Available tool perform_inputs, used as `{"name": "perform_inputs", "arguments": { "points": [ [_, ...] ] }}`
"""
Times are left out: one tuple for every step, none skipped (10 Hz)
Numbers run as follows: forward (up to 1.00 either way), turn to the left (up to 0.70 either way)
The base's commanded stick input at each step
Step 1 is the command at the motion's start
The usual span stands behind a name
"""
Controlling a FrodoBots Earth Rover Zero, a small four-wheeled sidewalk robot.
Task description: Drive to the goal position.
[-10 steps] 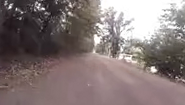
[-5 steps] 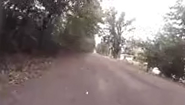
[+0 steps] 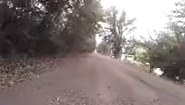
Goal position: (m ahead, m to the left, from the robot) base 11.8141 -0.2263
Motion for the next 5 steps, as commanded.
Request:
{"name": "perform_inputs", "arguments": {
  "points": [
    [0.7,-0.01],
    [0.7,-0.01],
    [0.7,-0.01],
    [0.7,-0.01],
    [0.7,-0.01]
  ]
}}
